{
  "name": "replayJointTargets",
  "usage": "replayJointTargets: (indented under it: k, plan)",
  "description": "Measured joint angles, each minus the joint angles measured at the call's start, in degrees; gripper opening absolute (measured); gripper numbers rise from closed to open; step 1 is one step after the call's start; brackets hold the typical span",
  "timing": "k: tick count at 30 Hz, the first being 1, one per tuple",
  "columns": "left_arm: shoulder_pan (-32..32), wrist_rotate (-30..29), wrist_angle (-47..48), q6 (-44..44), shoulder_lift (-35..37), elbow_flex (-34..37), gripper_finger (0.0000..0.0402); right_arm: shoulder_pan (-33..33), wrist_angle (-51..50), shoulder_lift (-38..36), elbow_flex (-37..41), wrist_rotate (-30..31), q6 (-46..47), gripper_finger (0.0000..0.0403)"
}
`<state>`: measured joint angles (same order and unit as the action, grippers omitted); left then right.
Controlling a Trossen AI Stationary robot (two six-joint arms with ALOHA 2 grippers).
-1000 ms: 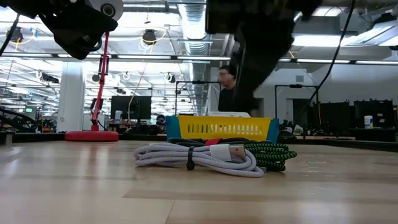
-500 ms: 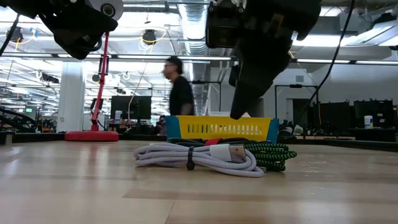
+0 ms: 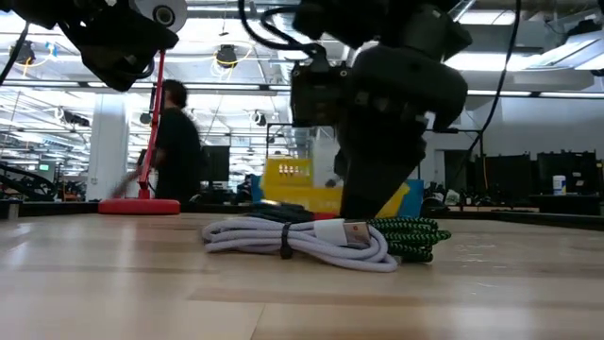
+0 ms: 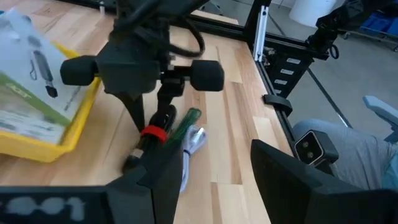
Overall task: Pick and place items into bin
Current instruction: Put the black charger cable into the bottom blue basket
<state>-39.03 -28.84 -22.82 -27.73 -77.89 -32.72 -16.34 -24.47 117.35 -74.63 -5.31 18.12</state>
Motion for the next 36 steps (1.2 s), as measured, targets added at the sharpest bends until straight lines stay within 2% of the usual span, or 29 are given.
replayJointTargets:
  k: [4,11,25,36]
  plan:
    - [-0.02,0.02,-0.21,0.0,0.0,-0.03,0.0178,0.12,-1.1,2.54,-1.21,-0.57,-0.06,0.0102]
    - [0.0,0.02,0.08,-0.02,0.0,-0.01,0.0178,0.37,-1.34,2.37,-1.53,-1.02,-0.08,0.0099]
    - [-0.01,0.02,-0.1,-0.09,0.0,-0.01,0.0178,0.32,-1.6,1.36,-1.42,-0.63,-0.08,0.0037]
    - [-0.02,0.02,-0.14,-0.13,0.0,-0.01,0.0178,0.22,-1.73,1.34,-1.49,-0.69,1.41,0.0031]
